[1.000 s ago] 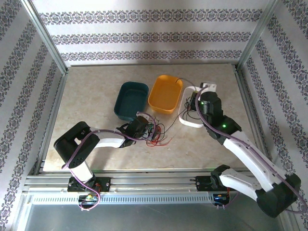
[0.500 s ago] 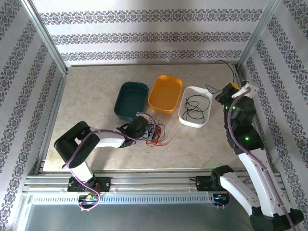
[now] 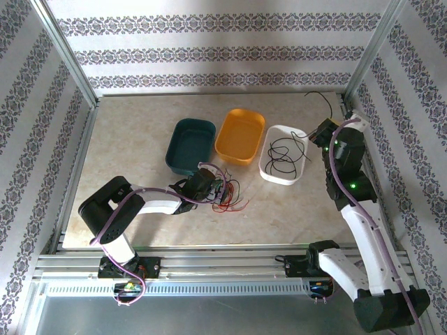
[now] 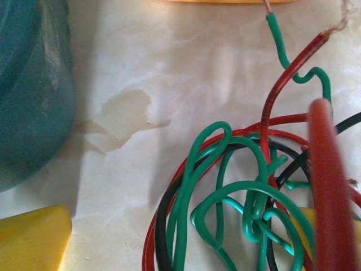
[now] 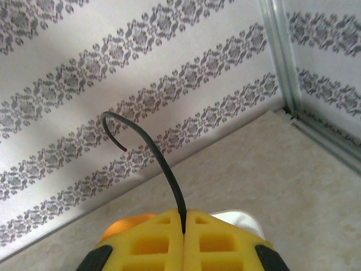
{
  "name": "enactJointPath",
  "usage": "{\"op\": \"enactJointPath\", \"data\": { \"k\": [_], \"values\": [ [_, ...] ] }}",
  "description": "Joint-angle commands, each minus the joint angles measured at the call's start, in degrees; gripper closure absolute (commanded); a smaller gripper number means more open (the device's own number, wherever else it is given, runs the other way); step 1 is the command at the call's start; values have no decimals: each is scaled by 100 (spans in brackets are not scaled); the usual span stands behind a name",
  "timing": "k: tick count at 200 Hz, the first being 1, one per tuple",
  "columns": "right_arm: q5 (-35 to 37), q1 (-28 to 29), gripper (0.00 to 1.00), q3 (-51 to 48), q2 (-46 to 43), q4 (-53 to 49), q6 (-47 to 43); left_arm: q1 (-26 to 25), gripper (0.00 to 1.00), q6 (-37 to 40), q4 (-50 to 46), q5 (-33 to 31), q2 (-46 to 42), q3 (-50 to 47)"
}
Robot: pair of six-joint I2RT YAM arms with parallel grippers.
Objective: Untangle the cables
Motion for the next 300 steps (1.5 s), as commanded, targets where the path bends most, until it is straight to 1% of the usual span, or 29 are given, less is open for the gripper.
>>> {"op": "enactJointPath", "data": {
  "k": [1,46,59,104,184,235,300],
  "values": [
    [-479,-67,100,11,135,148,93,68,2,71,-385,-126,87,53],
    [-647,-164,100,23,450,147,56,68,2,36,-368,-200,31,-2],
    [-652,-181,100,-37,527,146,97,68,2,12,-355,-227,3,-36],
    [-1009,-208,100,-316,818,132,230,68,2,5,-344,-258,-27,-56],
    [-1244,-226,100,-702,1371,169,282,67,2,-17,-353,-246,-25,-46],
    [-1159,-226,100,-952,1702,241,426,60,2,-5,-349,-233,-8,-29],
    [-1076,-226,100,-1131,2389,291,547,59,2,1,-325,-219,-33,-55]
  ]
}}
